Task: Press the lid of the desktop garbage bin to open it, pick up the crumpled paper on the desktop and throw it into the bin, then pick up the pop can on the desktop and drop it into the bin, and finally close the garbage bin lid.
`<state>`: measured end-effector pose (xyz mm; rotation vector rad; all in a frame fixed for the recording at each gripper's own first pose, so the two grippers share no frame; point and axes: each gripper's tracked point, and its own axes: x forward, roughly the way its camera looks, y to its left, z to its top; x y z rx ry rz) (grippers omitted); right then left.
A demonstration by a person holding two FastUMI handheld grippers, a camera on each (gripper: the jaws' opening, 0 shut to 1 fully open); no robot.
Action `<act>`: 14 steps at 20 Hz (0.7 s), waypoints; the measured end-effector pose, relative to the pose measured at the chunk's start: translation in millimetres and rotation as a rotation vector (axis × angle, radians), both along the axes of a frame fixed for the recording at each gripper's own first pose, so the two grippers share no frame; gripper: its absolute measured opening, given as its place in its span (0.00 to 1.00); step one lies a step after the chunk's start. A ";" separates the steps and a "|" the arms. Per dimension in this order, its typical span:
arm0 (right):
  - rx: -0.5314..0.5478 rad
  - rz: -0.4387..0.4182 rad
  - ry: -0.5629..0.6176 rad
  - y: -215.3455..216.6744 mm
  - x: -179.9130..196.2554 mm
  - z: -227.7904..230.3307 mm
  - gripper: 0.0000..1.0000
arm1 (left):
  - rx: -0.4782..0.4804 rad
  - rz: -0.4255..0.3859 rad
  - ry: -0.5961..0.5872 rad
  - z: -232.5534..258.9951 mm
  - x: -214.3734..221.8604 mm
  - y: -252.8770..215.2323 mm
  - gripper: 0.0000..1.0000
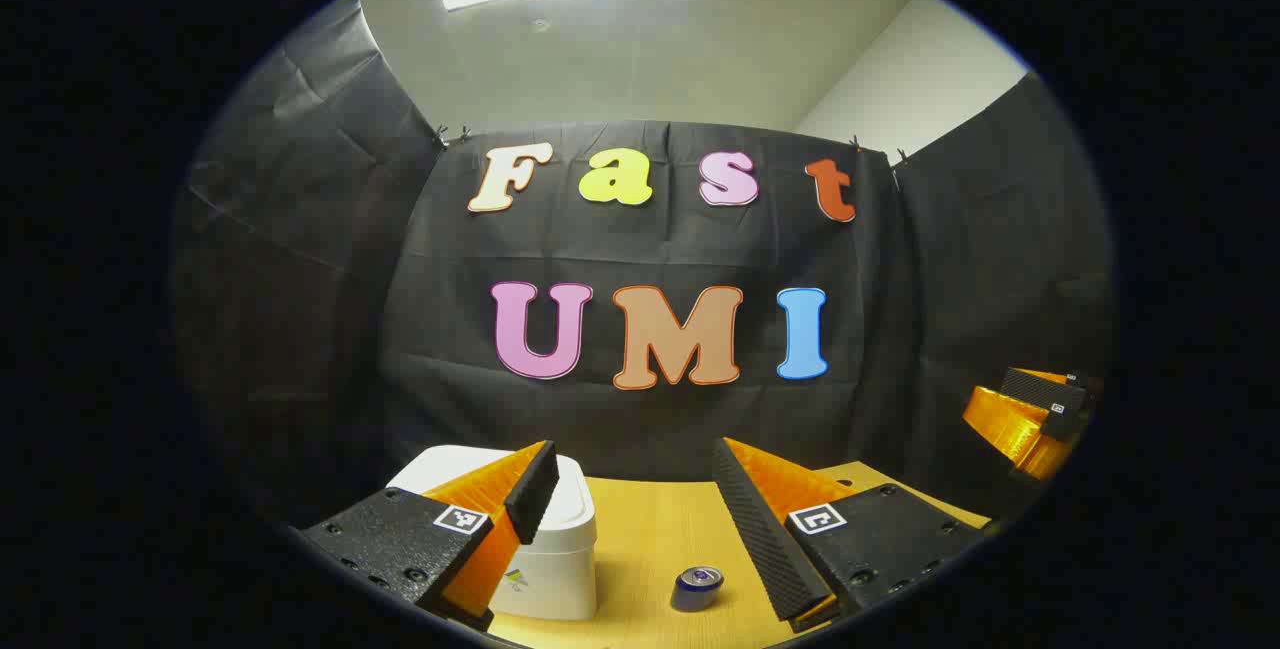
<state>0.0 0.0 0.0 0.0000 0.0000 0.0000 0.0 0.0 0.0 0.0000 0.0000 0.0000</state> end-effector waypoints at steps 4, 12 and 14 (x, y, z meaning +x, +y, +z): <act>0.002 0.008 0.016 2.6 2.7 -3.5 0.96 | -0.016 -0.007 -0.014 3.0 -0.4 -1.8 0.93; 0.019 0.020 0.033 1.7 4.3 -5.4 0.96 | 0.002 0.024 -0.029 6.1 0.5 5.7 0.93; 0.016 0.020 0.042 0.1 3.7 -6.8 0.96 | 0.004 0.029 -0.033 6.5 -0.1 6.4 0.93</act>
